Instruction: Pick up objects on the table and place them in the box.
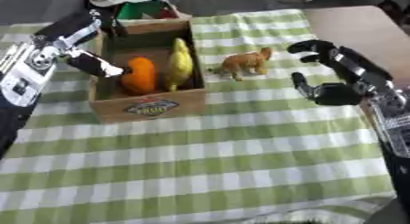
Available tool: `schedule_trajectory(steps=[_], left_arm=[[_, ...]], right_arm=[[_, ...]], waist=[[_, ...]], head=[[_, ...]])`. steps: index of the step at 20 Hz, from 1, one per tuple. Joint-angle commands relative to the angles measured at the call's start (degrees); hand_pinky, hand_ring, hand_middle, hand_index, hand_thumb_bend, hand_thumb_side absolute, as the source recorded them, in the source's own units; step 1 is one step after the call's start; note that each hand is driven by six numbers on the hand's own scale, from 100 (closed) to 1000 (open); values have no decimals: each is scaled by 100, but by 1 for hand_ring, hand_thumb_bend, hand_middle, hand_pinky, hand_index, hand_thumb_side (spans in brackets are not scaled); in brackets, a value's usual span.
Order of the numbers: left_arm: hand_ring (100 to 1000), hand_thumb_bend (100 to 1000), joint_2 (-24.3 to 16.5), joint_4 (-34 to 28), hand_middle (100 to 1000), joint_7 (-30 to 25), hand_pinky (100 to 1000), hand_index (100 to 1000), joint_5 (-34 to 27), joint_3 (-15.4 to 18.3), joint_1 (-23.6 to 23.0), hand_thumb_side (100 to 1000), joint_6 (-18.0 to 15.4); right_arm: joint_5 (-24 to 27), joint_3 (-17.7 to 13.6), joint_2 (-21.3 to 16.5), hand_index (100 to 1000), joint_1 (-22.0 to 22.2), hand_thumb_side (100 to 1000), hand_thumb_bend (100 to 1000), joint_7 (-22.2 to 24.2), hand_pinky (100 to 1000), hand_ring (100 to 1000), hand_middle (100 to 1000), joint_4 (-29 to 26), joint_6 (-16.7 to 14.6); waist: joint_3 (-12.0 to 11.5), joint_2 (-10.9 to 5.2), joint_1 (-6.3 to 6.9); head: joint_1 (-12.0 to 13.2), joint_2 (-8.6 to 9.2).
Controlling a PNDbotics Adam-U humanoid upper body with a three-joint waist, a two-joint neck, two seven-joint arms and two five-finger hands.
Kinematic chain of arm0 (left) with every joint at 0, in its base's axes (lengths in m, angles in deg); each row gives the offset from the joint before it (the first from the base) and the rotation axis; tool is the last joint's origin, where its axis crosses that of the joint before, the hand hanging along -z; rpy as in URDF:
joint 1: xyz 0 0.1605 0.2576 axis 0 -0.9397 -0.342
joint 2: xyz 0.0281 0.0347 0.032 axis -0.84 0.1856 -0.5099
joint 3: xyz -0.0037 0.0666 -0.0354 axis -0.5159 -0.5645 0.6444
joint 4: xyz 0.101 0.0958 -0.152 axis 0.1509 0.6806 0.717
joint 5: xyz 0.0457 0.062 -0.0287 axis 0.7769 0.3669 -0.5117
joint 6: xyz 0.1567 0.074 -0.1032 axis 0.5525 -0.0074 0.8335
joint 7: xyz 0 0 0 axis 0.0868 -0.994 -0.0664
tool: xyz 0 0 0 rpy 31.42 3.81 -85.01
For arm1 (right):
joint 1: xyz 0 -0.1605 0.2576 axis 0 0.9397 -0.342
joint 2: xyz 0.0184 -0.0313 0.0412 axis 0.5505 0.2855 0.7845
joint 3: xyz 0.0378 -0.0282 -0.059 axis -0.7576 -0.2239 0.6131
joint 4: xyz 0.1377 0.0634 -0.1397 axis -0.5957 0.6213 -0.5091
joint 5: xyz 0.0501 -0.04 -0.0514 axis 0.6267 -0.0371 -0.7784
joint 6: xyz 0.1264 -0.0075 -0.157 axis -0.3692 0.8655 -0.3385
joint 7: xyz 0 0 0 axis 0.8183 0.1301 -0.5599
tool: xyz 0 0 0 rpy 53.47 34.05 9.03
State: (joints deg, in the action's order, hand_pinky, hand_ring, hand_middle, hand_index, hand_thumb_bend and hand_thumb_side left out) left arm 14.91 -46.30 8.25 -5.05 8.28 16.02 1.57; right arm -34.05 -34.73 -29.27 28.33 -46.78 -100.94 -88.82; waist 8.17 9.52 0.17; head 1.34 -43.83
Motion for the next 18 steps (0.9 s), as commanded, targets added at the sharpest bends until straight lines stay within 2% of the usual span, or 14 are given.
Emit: schedule_trajectory(steps=[1, 4, 9, 10, 14, 18], left_arm=[[652, 934, -144, -179, 671, 64, 792, 753, -112, 204, 3, 662, 96], [640, 898, -221, -504, 657, 313, 793, 745, -362, 574, -186, 658, 347], [640, 898, -319, -715, 657, 553, 793, 745, -829, 570, -282, 658, 617], [589, 691, -349, -731, 592, 571, 799, 692, -898, 585, -309, 530, 653], [573, 637, -276, -1171, 574, 863, 797, 680, -1237, 1046, -781, 491, 962], [561, 595, -210, -1747, 561, 1219, 795, 670, -1596, 1624, -1359, 468, 1318]], right_arm=[[25, -45, -130, 859, -100, 214, 100, -13, 879, 998, 857, -52, 4], [17, -63, -166, 856, -149, 212, 100, -73, 877, 994, 855, -40, -21], [3, -51, -173, 856, -176, 212, 100, -113, 877, 994, 855, -16, -48], [-1, -75, -198, 855, -202, 205, 100, -130, 863, 982, 850, -39, -65], [-36, -159, -579, 854, -673, 203, 100, -421, 853, 972, 844, 149, -119], [-116, 75, -733, 857, -1169, 204, 100, -739, 849, 968, 845, 562, -241]], waist=[[-52, -88, -34], [-81, -91, -44], [-72, -91, -40], [-97, -98, -58], [-475, -98, -104], [-590, -101, -100]], head=[[-50, -29], [-69, -29], [-62, -29], [-109, -29], [-379, -29], [-419, -29]])
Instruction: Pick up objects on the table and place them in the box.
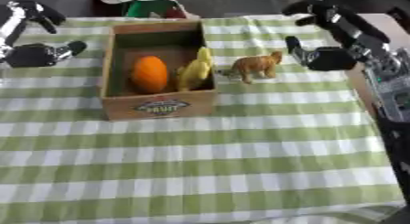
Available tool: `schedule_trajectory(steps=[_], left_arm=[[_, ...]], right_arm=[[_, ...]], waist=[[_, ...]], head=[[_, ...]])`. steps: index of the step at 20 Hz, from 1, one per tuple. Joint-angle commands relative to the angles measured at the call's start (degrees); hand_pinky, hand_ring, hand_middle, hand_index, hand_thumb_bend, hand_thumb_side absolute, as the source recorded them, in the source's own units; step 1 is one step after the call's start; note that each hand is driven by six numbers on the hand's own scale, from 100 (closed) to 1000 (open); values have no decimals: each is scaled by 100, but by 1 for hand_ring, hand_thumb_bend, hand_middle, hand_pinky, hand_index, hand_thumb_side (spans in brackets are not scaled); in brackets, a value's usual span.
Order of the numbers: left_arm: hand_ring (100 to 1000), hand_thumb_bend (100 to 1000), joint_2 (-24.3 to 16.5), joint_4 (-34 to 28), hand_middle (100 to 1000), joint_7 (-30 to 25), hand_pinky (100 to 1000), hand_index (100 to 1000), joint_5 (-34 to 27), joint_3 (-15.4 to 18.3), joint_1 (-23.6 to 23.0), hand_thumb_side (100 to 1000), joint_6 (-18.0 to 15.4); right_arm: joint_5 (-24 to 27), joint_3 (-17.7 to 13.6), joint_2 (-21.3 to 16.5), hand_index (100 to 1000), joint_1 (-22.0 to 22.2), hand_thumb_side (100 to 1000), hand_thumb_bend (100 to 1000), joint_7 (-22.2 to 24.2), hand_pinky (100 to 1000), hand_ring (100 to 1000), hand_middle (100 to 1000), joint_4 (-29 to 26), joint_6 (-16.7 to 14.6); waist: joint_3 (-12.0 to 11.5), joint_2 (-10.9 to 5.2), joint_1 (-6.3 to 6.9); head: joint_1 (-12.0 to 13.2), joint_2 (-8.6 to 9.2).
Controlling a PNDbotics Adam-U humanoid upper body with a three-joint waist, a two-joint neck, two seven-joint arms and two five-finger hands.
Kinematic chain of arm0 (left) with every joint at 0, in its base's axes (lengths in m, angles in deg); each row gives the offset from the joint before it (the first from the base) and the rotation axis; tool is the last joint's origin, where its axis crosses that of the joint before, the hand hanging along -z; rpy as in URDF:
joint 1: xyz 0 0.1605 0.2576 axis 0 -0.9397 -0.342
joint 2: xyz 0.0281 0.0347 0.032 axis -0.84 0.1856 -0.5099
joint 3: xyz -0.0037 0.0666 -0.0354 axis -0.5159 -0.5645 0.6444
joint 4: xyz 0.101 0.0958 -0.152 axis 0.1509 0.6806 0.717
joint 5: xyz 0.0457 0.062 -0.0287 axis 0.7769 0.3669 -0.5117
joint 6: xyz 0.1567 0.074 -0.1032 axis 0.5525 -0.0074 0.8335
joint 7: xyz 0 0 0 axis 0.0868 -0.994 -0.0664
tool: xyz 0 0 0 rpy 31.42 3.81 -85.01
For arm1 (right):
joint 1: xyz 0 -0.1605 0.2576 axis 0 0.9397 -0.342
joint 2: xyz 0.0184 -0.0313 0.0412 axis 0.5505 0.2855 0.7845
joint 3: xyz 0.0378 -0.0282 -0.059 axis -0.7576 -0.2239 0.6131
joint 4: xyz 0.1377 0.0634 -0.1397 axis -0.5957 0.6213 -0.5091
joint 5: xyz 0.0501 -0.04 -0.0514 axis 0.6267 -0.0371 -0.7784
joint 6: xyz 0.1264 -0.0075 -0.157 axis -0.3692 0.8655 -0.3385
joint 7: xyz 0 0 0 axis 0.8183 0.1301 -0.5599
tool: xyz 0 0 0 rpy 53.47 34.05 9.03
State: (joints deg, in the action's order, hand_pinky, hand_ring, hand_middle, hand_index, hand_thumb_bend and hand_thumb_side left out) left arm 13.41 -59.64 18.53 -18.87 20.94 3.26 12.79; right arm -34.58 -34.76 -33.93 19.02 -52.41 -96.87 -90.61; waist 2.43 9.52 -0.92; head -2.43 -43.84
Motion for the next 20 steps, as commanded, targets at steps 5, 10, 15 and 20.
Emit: schedule_trajectory(steps=[5, 10, 15, 20], left_arm=[[558, 588, 49, -1070, 557, 621, 797, 669, -644, 804, -783, 456, 627], [555, 586, 97, -1748, 554, 906, 796, 668, -1101, 832, -1396, 450, 961], [553, 581, 123, -1996, 551, 1016, 796, 667, -1598, 896, -1645, 441, 1102], [554, 578, 149, -2093, 553, 1058, 799, 669, -2075, 946, -1843, 443, 1134]], right_arm=[[-319, 270, -311, 862, -706, 206, 100, -365, 848, 970, 849, 680, -207], [-643, 376, -240, 864, -964, 209, 100, -493, 847, 970, 850, 1119, -368], [-855, 456, -182, 870, -1174, 222, 100, -495, 847, 978, 851, 1424, -343], [-1314, 530, -9, 878, -1487, 234, 100, -535, 852, 986, 855, 2134, -454]], waist=[[-127, -80, 23], [-142, -94, 27], [-229, -60, 21], [-313, -36, 27]], head=[[-63, -28], [-55, -28], [-107, -28], [-147, -28]])
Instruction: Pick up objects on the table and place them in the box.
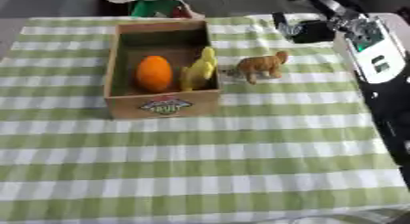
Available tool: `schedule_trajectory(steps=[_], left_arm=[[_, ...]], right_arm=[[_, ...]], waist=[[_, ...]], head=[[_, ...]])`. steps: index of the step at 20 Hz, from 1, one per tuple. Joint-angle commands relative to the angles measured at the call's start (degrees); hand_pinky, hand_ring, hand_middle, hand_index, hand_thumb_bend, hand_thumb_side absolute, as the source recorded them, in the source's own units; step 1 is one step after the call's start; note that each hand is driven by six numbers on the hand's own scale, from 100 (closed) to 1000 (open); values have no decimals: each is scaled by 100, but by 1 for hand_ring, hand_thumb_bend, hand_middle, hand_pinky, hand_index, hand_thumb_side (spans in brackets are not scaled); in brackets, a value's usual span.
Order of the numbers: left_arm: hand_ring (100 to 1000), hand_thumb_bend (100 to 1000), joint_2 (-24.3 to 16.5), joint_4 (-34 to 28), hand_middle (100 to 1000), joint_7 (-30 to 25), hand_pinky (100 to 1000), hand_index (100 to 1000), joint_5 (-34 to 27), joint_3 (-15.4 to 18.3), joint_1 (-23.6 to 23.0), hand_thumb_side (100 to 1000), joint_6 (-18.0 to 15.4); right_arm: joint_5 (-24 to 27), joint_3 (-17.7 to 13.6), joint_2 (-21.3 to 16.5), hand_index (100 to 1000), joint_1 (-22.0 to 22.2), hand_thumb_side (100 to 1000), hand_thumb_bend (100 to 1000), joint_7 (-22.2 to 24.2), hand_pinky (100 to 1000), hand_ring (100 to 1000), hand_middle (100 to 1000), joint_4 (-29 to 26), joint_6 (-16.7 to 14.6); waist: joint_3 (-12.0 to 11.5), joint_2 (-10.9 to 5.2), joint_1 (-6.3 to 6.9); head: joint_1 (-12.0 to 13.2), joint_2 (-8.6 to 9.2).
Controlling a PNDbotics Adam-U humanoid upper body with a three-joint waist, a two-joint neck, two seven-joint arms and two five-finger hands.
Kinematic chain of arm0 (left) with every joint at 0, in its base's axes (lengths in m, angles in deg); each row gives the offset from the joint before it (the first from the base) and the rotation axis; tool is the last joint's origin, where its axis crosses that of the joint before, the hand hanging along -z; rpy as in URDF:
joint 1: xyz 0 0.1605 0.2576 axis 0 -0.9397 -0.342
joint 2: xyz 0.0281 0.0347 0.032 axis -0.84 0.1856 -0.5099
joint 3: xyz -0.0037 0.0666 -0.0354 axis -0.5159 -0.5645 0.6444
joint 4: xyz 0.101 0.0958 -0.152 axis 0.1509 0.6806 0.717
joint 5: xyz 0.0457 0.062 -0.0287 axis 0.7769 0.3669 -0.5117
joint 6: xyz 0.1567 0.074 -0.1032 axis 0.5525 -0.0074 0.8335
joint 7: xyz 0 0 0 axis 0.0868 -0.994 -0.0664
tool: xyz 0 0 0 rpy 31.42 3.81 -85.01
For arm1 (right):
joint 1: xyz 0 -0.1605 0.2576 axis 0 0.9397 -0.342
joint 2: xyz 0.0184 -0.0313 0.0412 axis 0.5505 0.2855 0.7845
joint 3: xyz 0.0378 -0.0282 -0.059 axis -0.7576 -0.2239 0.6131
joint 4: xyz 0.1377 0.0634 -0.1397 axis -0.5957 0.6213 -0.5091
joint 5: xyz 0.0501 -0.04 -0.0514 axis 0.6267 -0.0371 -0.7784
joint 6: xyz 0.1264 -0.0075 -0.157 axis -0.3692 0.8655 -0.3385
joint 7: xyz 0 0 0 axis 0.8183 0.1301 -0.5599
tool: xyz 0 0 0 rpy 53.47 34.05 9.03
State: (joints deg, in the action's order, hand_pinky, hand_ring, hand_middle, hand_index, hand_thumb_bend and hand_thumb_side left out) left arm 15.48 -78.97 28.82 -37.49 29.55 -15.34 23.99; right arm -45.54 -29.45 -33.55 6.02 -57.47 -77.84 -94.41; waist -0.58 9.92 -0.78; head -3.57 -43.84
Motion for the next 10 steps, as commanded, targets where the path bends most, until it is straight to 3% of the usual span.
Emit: schedule_trajectory(steps=[1, 10], left_arm=[[554, 576, -61, -161, 553, 30, 799, 669, -311, 96, -10, 443, 15], [554, 572, -110, -140, 554, 54, 801, 672, -1070, 158, -114, 442, -23]], right_arm=[[-314, 7, -17, 881, -222, 240, 100, -31, 854, 990, 858, 353, -110], [-1201, 13, 160, 897, -401, 269, 100, 5, 858, 995, 872, 1030, -346]], waist=[[-26, -73, 16], [-110, -42, 22]], head=[[-48, -28], [-97, -28]])
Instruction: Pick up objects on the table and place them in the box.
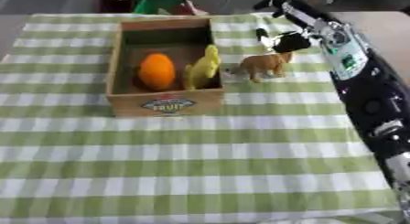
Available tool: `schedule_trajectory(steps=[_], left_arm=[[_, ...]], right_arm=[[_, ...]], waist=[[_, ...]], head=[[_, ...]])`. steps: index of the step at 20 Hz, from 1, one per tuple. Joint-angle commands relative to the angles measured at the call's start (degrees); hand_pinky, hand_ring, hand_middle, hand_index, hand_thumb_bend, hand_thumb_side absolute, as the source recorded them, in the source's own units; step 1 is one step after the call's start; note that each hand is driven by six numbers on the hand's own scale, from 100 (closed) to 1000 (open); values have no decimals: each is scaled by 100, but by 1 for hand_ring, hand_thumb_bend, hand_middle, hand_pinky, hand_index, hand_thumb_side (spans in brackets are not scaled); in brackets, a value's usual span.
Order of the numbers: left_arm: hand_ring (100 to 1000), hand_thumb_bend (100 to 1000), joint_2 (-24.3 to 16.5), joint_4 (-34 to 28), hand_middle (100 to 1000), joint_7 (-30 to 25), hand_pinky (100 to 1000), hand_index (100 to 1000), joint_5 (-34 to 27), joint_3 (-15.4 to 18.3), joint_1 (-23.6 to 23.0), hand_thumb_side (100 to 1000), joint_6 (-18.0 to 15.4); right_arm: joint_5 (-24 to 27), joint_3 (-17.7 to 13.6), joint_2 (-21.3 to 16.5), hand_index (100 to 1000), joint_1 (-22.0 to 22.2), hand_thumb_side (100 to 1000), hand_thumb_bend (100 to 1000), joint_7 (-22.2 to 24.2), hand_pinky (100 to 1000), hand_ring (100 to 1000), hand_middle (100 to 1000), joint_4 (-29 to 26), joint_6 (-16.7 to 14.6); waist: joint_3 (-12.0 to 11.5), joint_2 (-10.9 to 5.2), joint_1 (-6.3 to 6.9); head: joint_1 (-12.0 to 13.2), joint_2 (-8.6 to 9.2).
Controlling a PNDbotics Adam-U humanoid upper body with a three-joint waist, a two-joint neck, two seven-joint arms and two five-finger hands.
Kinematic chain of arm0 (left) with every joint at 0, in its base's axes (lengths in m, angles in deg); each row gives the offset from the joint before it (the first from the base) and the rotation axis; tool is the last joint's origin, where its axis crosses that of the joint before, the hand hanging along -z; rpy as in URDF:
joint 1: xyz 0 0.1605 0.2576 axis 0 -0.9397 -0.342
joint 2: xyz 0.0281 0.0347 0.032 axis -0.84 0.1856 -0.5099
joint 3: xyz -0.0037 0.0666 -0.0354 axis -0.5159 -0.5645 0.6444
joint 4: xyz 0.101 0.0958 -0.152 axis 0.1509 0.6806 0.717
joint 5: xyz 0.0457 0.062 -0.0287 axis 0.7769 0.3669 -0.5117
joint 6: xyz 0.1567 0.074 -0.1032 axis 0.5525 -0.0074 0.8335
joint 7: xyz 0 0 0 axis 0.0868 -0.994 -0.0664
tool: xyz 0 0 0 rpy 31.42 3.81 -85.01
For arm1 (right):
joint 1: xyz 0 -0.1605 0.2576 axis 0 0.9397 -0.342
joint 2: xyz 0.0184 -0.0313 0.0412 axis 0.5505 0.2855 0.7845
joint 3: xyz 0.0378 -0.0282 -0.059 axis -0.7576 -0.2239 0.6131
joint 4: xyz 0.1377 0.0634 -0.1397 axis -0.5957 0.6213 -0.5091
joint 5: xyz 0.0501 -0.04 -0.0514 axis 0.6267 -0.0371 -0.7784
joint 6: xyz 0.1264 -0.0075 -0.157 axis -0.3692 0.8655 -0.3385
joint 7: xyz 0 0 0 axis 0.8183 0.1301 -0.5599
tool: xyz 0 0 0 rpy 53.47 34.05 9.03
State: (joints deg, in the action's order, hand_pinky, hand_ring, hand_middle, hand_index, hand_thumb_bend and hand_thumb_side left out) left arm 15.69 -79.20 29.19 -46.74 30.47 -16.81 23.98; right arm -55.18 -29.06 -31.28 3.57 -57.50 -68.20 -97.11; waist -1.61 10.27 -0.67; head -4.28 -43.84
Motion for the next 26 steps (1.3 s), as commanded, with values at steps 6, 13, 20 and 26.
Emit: schedule_trajectory(steps=[6, 13, 20, 26], left_arm=[[555, 571, -140, -94, 555, -32, 802, 675, -173, 64, 3, 444, -22], [555, 566, -120, -57, 555, -117, 804, 677, -135, 72, -26, 442, -9], [554, 564, -101, -42, 555, -186, 804, 678, -106, 80, -45, 441, 0], [554, 556, -95, -36, 555, -200, 804, 679, -103, 85, -68, 433, 4]], right_arm=[[-701, -60, -16, 902, -132, 287, 100, 33, 859, 995, 874, 213, -258], [-798, -119, -67, 903, -104, 299, 100, 193, 859, 995, 872, 272, -313], [-795, -119, -160, 906, -62, 316, 100, 473, 859, 994, 871, 279, -378], [-872, -128, -267, 913, 18, 315, 100, 741, 859, 991, 872, 301, -459]], waist=[[2, -73, 9], [30, -72, -32], [39, -73, -70], [58, -74, -85]], head=[[-24, -28], [-7, -28], [6, -28], [20, -28]])
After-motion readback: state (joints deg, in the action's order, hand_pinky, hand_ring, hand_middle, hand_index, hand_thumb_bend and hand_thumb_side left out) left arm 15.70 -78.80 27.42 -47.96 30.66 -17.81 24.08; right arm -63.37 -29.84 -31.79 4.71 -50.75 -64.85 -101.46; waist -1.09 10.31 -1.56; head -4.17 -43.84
